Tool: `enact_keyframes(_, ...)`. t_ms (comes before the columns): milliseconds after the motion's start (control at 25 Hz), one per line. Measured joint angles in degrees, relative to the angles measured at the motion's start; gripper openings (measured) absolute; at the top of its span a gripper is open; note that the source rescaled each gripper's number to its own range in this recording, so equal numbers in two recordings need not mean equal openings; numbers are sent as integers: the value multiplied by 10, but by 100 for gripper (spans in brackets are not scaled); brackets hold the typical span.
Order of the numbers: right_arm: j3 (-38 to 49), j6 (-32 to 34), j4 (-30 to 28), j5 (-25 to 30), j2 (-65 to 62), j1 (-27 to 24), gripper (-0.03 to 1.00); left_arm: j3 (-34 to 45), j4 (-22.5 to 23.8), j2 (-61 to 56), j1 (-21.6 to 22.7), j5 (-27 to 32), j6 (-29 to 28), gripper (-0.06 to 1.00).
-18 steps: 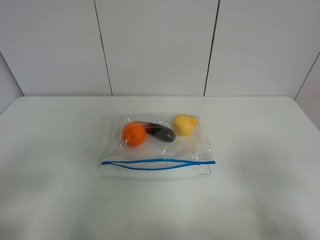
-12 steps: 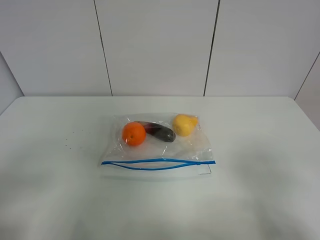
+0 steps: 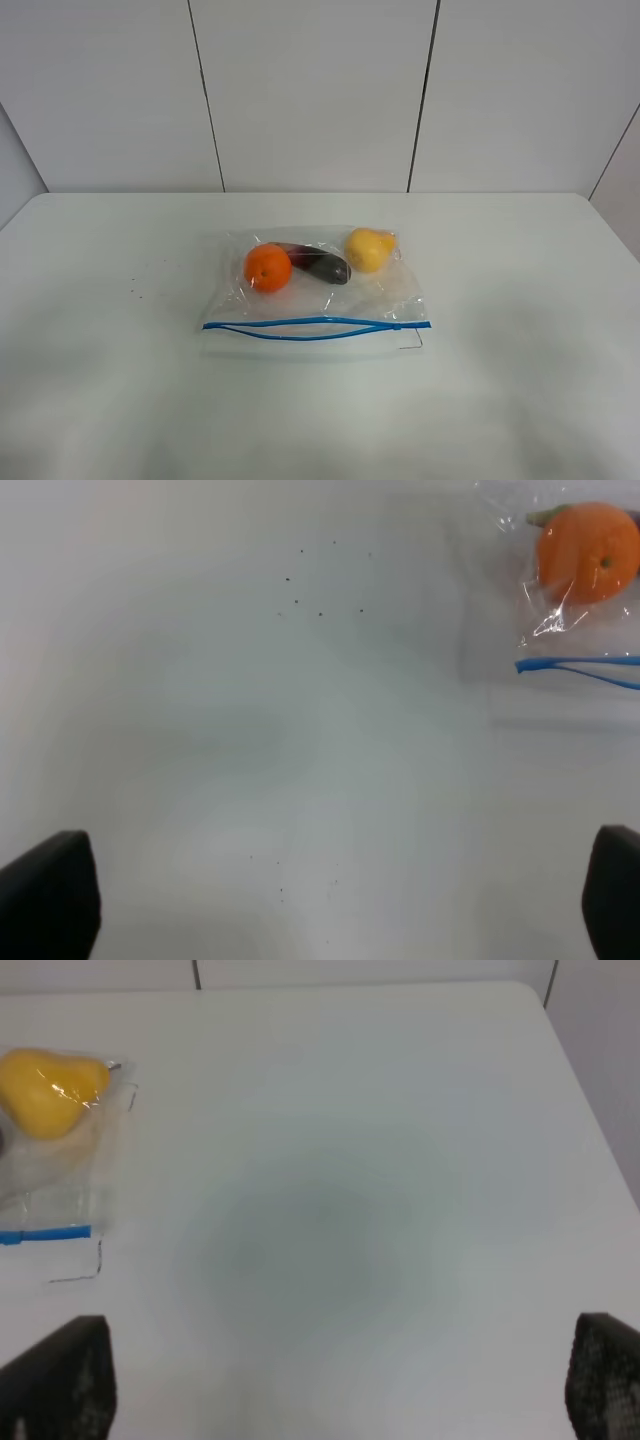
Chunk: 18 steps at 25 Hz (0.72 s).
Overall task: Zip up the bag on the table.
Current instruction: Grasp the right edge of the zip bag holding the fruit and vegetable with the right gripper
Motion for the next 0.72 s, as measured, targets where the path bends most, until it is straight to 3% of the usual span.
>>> enact_keyframes(200,-12,0,0,1,8,0,100,0,0,0,0,0,0,100)
enact_keyframes(400,-39,2,20,-6,133,0,100,0,0,0,0,0,0,100)
enact_keyframes(520,-48,-3,74,-29,236,0,100,0,0,0,0,0,0,100)
enact_keyframes(720,-50,-103,207,-137,426,0,100,0,0,0,0,0,0,100)
